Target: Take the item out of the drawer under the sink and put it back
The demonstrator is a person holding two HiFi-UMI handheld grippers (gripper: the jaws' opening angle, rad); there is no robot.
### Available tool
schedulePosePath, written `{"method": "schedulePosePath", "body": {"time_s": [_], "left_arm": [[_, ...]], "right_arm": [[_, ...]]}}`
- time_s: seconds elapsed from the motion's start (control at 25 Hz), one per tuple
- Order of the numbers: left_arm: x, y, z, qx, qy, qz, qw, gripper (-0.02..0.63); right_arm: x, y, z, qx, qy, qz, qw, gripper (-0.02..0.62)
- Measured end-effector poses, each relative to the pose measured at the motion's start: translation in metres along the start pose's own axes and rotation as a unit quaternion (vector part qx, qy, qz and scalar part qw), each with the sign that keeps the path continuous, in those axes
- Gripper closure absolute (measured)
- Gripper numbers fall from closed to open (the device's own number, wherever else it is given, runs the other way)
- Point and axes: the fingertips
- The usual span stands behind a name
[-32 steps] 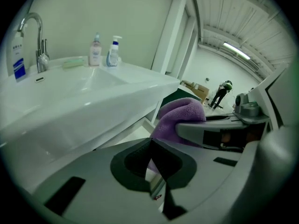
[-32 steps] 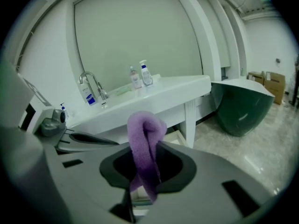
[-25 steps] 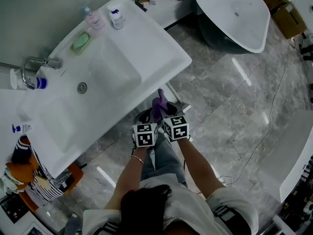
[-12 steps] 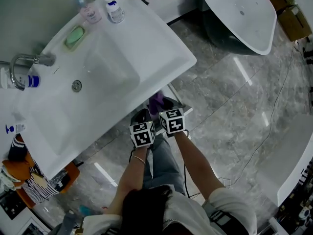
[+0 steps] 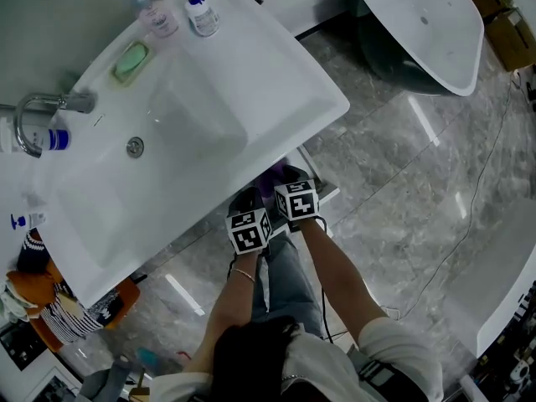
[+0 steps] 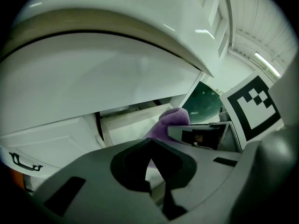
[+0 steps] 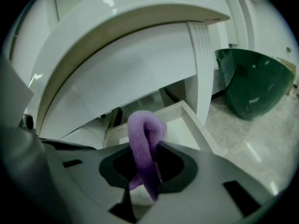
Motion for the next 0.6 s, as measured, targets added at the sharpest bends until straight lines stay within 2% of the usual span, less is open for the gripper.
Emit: {"method": "schedulePosePath", "body": {"time_s": [0.2, 0.28, 0.44, 0.6], "left_arm": [[0.002, -0.009, 0.008, 0.012, 0.002, -0.003, 0.9999, 0.603], [0.003, -0.01, 0.01, 0.013, 0.002, -0.009, 0.9999, 0.603], [0.007, -0.014, 0.011, 0.017, 0.005, -0.013, 0.9998, 0.603], [0.007, -0.014, 0.008, 0.011, -0.005, -0.018, 0.9998, 0.603]], "right_arm": [[-0.007, -0.008, 0.017, 0.026, -0.011, 0.03, 0.999, 0.494], [-0.01, -0.009, 0.017, 0.036, -0.011, 0.04, 0.998, 0.471], [-0.013, -0.011, 0.015, 0.042, -0.011, 0.038, 0.998, 0.456], [-0.01, -0.013, 0.013, 0.062, 0.012, 0.04, 0.997, 0.363]]}}
Point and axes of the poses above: the fingertips, and each gripper's own axes: z forward along the fingers, x to its left, y out of its top, and after that the axes turned 14 degrees about z, right-handed
